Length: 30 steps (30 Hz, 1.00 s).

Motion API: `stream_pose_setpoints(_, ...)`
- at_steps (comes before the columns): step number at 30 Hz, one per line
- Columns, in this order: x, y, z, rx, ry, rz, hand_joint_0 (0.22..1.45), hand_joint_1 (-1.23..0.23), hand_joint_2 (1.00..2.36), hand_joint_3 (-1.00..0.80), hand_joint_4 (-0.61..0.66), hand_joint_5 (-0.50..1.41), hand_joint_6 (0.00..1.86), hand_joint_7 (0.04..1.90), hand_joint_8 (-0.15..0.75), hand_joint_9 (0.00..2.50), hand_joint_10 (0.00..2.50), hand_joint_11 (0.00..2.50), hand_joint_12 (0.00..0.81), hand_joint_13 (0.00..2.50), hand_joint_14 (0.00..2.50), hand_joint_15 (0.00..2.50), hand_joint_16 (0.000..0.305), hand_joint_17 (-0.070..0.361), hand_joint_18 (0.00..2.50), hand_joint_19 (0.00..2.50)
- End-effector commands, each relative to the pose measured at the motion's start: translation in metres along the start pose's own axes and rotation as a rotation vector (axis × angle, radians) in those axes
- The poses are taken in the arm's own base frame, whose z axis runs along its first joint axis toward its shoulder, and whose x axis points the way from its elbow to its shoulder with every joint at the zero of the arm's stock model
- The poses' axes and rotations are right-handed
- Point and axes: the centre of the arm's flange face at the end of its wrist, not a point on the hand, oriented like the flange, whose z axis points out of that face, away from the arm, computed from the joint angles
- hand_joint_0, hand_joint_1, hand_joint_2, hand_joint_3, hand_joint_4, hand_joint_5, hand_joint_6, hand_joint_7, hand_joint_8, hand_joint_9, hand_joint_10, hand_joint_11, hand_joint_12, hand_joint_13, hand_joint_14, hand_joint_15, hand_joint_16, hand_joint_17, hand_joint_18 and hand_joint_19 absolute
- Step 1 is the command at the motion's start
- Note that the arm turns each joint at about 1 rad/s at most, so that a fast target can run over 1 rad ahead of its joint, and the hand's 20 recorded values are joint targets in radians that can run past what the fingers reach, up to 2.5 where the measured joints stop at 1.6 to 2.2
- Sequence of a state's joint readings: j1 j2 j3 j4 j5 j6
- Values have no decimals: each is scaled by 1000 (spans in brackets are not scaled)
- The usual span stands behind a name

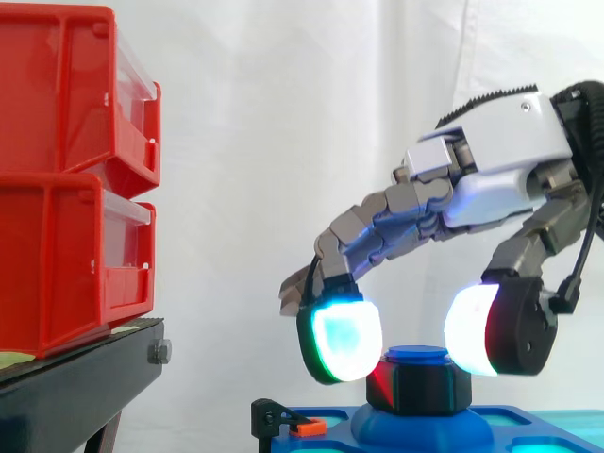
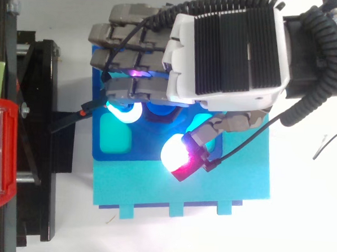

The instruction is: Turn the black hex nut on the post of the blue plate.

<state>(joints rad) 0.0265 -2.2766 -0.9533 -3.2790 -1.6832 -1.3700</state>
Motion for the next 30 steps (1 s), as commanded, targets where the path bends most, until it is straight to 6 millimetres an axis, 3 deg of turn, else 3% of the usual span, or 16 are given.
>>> stream_pose_setpoints(1,-14,4,-4,3,18,-1,436,-635,1000,-500,250,-192,501,1069,291,280,0,44,412,137,0,0,60,134,110,87)
stream_pose_setpoints(7,-33,9,-12,10,37,-2,444,-616,1000,-500,248,-192,501,1068,292,281,0,51,409,136,0,0,59,133,108,88)
stream_pose_setpoints(8,-46,11,-12,6,16,-1,446,-614,1000,-500,245,-192,502,1068,290,280,0,48,408,136,0,0,59,132,108,87)
stream_pose_setpoints(15,-63,12,-22,44,-17,71,453,-602,1000,-500,251,-192,501,1066,287,278,0,47,406,135,1,0,58,130,107,87)
stream_pose_setpoints(24,-69,21,-83,137,-81,175,464,-587,1000,-500,243,-189,502,1043,284,288,2,33,400,112,0,0,58,130,76,95)
stream_pose_setpoints(30,-43,20,-124,200,-149,339,463,-582,1000,-499,240,-186,502,946,277,293,0,9,392,80,0,0,58,131,29,90)
